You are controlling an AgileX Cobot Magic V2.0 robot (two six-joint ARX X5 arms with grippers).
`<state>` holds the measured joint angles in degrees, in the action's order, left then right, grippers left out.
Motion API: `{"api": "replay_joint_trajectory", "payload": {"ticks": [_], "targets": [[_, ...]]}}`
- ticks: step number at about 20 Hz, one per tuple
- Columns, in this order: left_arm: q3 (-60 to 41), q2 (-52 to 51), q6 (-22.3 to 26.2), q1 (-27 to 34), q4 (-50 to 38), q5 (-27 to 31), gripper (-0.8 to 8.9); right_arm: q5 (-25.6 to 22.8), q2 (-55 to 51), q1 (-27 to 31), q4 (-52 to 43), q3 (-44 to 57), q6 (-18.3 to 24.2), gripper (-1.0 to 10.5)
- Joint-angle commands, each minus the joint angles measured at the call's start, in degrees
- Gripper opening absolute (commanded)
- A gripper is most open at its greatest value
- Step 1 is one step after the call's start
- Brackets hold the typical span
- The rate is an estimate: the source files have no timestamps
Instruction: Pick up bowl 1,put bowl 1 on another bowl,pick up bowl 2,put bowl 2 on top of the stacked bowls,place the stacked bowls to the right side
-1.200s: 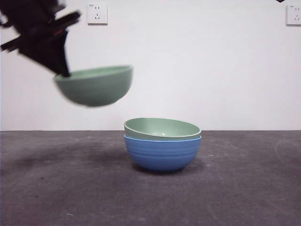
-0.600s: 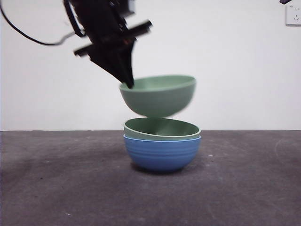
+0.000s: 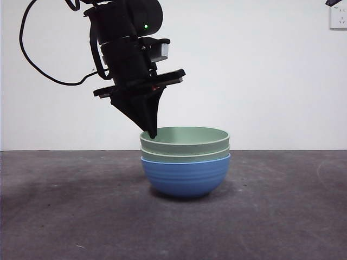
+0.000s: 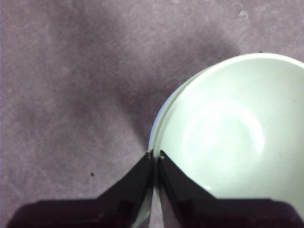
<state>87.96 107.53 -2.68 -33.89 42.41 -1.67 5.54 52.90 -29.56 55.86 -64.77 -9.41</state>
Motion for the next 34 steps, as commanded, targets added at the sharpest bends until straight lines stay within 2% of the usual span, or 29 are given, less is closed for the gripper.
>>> {"api": "replay_joint_trajectory", "payload": {"ticks": [1, 2, 3, 4, 7, 10, 11, 13, 15, 26, 29, 34], "targets": [[0.4, 0.7, -0.4, -0.6, 0.6, -0.1, 1.75, -0.1, 0.0, 0.0, -0.1, 0.1, 0.5, 1.9], [0.8, 0.7, -0.4, -0.5, 1.5, 0.0, 3.02, -0.1, 0.0, 0.0, -0.1, 0.1, 0.5, 1.9], [1.5, 0.6, -0.4, -0.5, 2.8, 0.0, 3.68, -0.1, 0.0, 0.0, -0.1, 0.1, 0.4, 1.9], [2.6, 0.6, -0.3, -0.5, 4.3, 0.0, 3.81, -0.1, 0.0, 0.0, -0.1, 0.1, 0.4, 2.0], [6.3, -0.5, -0.2, -0.5, 7.8, 0.2, 3.81, -0.1, 0.2, 0.0, -0.1, 0.1, 0.2, 2.1], [12.4, -2.1, 1.3, -0.5, 15.5, 0.2, 3.81, 0.1, 1.4, 0.0, -0.4, 0.1, -0.2, 4.3], [14.5, -2.8, 2.2, -0.5, 18.5, 0.2, 3.81, 0.1, 2.1, 0.0, -0.8, 0.1, -0.3, 4.6], [18.1, -5.0, 4.5, -0.5, 23.6, 0.2, 3.81, 0.1, 4.3, 0.0, -2.3, 0.1, -1.3, 4.6], [20.4, -8.7, 4.7, -0.5, 26.4, 0.4, 3.81, 0.2, 7.4, 0.0, -4.7, 0.1, -2.0, 4.6], [20.5, -35.0, 4.7, -0.5, 32.1, -0.3, 3.80, 0.8, 35.6, 0.0, -21.4, 0.1, -9.5, 4.8], [20.5, -38.9, 4.7, -0.5, 32.9, -0.3, 3.80, 3.8, 41.5, 0.0, -25.6, 0.1, -12.0, 4.7], [20.5, -41.0, 4.6, -0.5, 34.3, -0.2, 3.80, 5.0, 45.7, 0.0, -27.5, 0.1, -13.1, 4.7]]}}
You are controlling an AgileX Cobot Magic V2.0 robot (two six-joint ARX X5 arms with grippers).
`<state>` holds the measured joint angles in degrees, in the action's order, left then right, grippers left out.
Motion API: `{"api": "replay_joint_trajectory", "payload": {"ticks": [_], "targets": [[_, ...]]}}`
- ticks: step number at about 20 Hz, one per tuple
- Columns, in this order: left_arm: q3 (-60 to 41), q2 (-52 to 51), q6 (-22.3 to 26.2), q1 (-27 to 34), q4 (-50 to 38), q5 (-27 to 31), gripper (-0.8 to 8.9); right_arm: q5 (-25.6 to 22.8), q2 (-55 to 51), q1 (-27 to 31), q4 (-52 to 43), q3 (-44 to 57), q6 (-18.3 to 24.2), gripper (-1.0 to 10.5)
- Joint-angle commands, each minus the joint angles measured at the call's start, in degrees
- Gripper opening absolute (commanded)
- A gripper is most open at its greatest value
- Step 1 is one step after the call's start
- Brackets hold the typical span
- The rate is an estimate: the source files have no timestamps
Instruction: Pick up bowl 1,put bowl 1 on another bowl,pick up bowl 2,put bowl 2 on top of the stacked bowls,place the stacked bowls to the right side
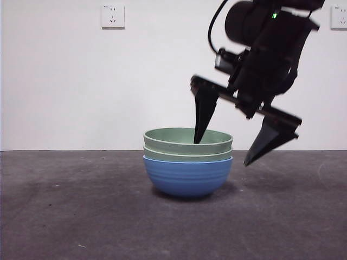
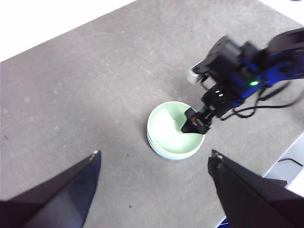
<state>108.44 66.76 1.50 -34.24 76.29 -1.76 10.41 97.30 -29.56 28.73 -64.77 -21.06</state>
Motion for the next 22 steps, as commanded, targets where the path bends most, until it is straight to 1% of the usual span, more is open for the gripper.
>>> {"api": "replay_joint_trajectory", "payload": {"ticks": [1, 2, 3, 8, 13, 22], "targets": [[0.0, -0.3, 0.5, -0.2, 0.5, -0.2, 3.80, 0.1, 1.7, 0.0, -0.4, 0.1, -1.4, 4.7], [0.0, -0.5, 0.5, -0.2, 0.7, -0.2, 3.80, 0.1, 2.1, 0.0, -0.4, 0.1, -1.4, 4.6], [0.0, -0.5, 0.5, -0.2, 0.8, -0.2, 3.80, 0.1, 2.3, 0.0, -0.4, 0.1, -1.4, 4.2], [0.0, -0.5, 0.5, -0.2, 1.8, -1.4, 3.80, 0.2, 2.5, -0.1, -0.4, 0.1, -0.9, 1.6], [0.0, -0.5, 0.4, -0.2, 1.8, -2.1, 3.77, 0.1, 2.5, -0.1, -0.4, 0.1, 0.2, 0.0], [0.0, -0.5, 0.4, -0.2, 1.7, -2.1, 3.77, 0.1, 2.3, -0.1, -0.5, 0.1, 1.1, -0.1]]}}
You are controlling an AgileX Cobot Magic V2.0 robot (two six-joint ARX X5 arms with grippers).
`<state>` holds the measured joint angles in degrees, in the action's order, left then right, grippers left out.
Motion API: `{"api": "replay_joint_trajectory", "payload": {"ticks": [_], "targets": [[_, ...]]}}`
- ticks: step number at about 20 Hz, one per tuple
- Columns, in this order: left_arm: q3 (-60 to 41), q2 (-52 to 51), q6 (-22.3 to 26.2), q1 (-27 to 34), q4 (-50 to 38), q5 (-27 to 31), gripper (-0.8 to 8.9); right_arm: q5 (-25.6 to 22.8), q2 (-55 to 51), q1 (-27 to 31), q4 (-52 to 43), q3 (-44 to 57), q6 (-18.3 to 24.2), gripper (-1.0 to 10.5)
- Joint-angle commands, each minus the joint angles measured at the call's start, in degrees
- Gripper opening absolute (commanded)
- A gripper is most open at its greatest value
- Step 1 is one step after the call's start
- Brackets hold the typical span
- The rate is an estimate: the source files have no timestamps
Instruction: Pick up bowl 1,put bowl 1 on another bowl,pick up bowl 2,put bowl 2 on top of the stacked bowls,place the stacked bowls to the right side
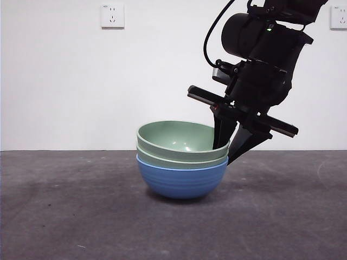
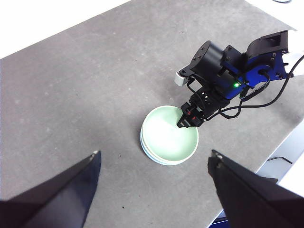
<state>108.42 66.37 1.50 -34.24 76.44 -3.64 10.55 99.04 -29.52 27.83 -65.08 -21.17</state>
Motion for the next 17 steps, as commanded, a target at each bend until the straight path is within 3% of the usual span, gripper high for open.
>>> {"api": "replay_joint_trajectory", "payload": {"ticks": [1, 5, 17], "targets": [[0.0, -0.1, 0.5, -0.2, 1.6, -0.2, 3.77, 0.0, 0.2, 0.0, 0.4, 0.4, 1.5, -0.1], [0.0, -0.1, 0.5, -0.2, 1.7, -0.2, 3.77, -0.2, -2.6, 2.9, 0.3, 0.4, 2.6, -0.1], [0.0, -0.1, 0.5, -0.2, 1.6, -0.2, 3.77, -0.4, -4.0, 21.7, 1.5, 0.4, 7.2, -0.1]]}}
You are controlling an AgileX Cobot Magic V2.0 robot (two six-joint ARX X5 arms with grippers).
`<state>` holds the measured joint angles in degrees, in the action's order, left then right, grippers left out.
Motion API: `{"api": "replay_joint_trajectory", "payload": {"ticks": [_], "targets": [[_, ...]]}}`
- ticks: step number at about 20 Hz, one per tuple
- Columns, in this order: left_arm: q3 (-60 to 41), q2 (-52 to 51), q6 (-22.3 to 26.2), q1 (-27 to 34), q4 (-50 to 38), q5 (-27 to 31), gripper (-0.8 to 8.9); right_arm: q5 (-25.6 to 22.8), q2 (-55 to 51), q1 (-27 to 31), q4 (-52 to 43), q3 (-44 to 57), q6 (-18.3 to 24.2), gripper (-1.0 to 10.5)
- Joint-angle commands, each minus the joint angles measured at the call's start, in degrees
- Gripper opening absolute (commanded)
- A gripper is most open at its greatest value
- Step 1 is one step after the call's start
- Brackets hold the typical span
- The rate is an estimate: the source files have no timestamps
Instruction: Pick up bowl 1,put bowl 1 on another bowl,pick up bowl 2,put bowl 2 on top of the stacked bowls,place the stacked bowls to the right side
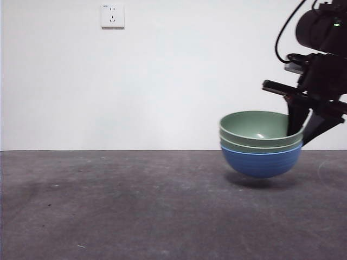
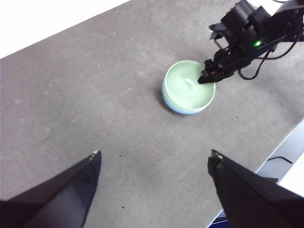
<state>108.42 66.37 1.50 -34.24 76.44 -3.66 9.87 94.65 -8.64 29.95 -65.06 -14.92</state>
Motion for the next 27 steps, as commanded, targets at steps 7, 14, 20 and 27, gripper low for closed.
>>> {"api": "replay_joint_trajectory", "payload": {"ticks": [7, 14, 20, 27], "targets": [[0.0, 0.0, 0.5, -0.2, 1.3, -0.2, 3.77, 0.3, 3.8, 2.3, 0.1, 0.4, 2.4, -0.1], [0.0, 0.1, 0.5, -0.2, 1.4, -0.2, 3.77, 0.6, 4.6, 2.6, 0.9, 0.4, 2.4, 2.1], [0.0, 0.2, 0.4, -0.2, 1.4, -0.2, 3.77, 0.7, 4.5, 2.6, 0.8, 0.4, 3.0, 2.3], [0.0, 0.5, 0.7, -0.2, 1.6, 0.5, 3.77, 0.3, -5.1, 2.7, 6.1, 0.4, 4.5, 2.3]]}}
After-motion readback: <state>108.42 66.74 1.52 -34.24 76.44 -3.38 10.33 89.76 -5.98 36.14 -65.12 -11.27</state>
